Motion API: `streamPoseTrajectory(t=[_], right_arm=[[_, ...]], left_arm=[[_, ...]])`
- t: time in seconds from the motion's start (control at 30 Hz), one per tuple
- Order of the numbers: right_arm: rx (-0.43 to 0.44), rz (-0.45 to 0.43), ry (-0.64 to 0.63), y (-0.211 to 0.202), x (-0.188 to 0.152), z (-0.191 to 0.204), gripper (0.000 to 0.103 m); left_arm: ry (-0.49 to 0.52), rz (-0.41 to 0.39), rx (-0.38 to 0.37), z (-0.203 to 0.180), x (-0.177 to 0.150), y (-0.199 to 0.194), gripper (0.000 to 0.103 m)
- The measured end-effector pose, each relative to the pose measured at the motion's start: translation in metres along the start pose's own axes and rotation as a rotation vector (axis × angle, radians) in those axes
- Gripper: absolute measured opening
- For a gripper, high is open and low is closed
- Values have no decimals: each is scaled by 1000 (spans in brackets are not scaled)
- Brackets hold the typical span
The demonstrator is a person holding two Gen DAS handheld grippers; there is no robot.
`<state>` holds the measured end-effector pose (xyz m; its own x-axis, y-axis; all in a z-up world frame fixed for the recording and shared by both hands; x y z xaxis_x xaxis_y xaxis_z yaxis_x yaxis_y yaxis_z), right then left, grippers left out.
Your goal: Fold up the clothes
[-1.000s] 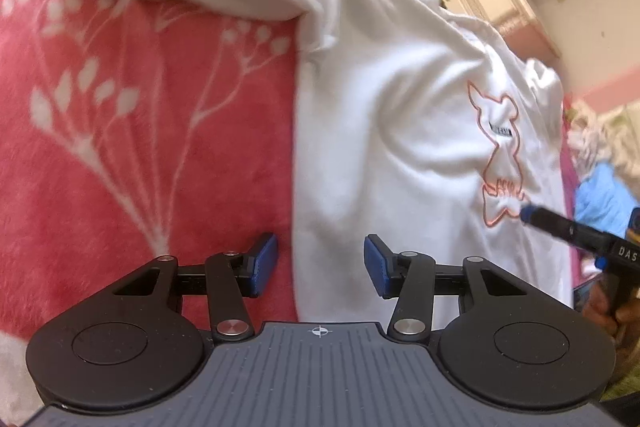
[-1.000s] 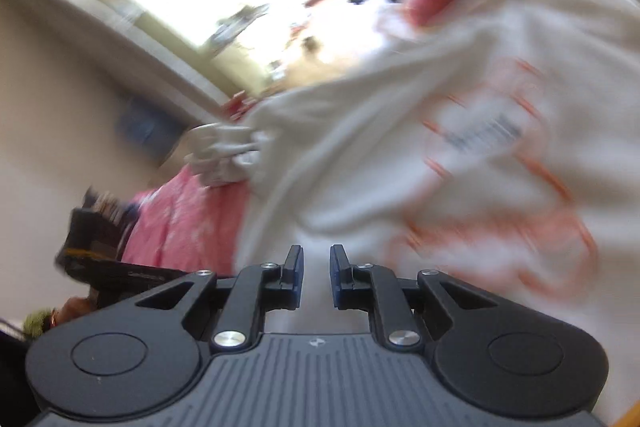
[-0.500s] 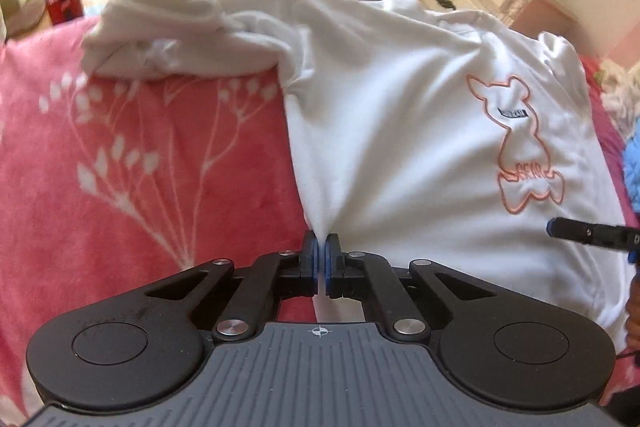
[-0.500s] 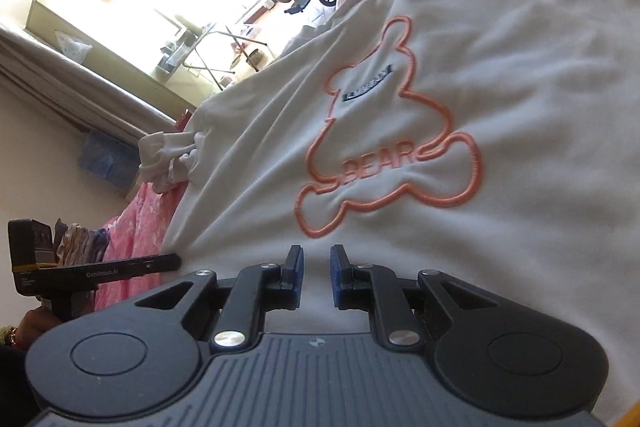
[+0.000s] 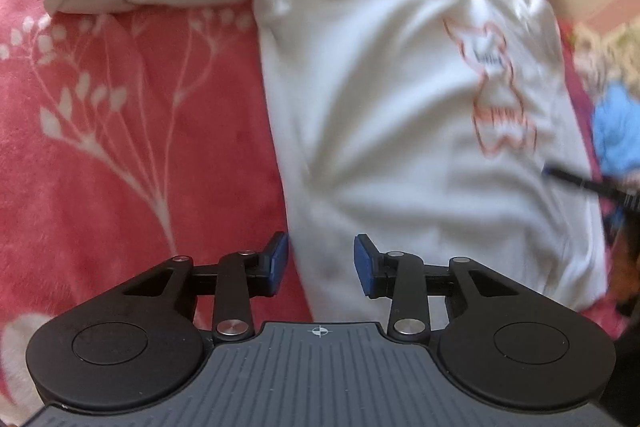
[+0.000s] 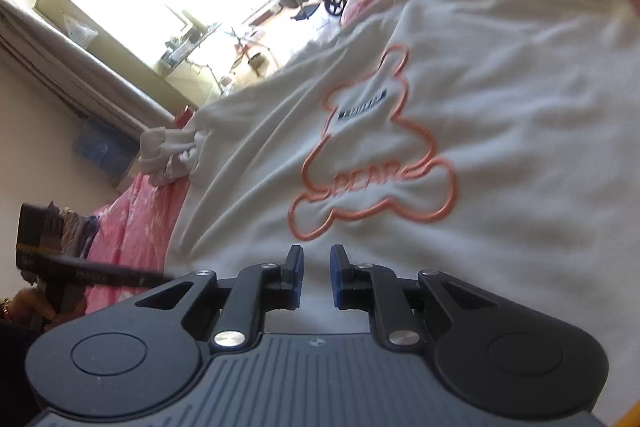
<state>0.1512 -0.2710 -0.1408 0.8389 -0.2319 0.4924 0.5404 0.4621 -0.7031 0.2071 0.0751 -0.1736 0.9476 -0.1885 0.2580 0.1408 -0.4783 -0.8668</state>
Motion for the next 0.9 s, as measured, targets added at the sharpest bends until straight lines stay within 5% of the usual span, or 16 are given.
streamPoseTrajectory(t=[0.3, 0.57, 0.9], right_arm=[[-144, -135, 182, -70, -19, -52, 15], [-149, -136, 213, -85, -43, -63, 15], [200, 227, -328, -18, -35, 37, 15]], left_arm=[[29, 255, -91, -28, -39, 29, 37], [31, 338, -74, -29, -53, 33, 37], [0, 387, -101, -28, -61, 42, 32]])
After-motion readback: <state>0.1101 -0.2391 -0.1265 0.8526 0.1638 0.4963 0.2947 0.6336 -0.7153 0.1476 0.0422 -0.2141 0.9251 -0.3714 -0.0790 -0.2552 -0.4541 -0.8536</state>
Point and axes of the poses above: each gripper's, at about its wrist camera, not at the fingertips, and y roughly the way its jaws point, z to its left, x to its top, the point moved 4 cm from there along y, roughly the way its jaws point, and after that the axes turned 5 degrees about -x, right-handed, at the moved point
